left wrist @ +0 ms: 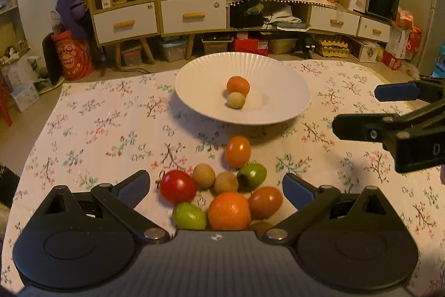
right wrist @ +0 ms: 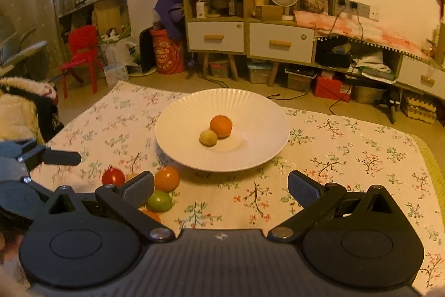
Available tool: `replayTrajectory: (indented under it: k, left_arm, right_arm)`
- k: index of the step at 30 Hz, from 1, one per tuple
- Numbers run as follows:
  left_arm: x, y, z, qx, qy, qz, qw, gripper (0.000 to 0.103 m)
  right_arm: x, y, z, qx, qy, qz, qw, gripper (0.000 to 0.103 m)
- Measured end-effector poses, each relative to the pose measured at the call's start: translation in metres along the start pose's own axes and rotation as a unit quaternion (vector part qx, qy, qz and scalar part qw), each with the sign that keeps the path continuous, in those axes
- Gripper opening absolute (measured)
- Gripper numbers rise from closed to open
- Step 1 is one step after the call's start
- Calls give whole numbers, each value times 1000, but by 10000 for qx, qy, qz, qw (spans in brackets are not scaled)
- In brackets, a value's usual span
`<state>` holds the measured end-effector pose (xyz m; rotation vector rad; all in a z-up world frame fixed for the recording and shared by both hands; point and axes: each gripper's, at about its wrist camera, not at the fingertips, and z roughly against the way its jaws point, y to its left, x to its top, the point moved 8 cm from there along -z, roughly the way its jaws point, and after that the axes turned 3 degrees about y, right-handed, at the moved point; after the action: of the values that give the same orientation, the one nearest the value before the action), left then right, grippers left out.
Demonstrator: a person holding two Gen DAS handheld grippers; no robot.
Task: Organize fruits
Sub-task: 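Move both grippers back toward the fruit cluster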
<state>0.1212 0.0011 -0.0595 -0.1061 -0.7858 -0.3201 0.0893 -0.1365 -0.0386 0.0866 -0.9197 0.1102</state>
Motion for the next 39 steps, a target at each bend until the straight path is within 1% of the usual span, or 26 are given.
replayTrajectory:
  k: [7,13,18,24,28,32,35,36,39]
  left_arm:
    - [-17,1,11,-112,36,54,9999,96]
    - [-28,7,15,-128,83,66,9999,96]
    - [-38,12,18,-186,164,116,9996,96]
    - [-52,20,18,-157,245,77,9995,96]
    - [-57,22,17,-223,281,111,9993,96]
    - [-62,20,16,-296,388,44,9988,95]
    - [-67,17,15,-397,494,31,9980,88]
    - [-69,17,15,-427,532,43,9977,83]
    - [-71,17,16,-591,524,245,9966,72]
  right_arm:
    - [-15,8,2,155,156,-57,9997,102]
    - [-26,20,3,278,277,124,9992,102]
    - [-33,24,3,343,363,204,9985,102]
    - [-46,29,-2,390,540,251,9975,102]
    - [-54,32,-5,391,631,353,9966,102]
    - [-60,35,-8,427,722,355,9958,102]
    - [-63,36,-9,439,747,380,9955,102]
    - [-65,37,-10,464,746,382,9954,101]
    - [-70,43,-11,631,811,407,9939,91]
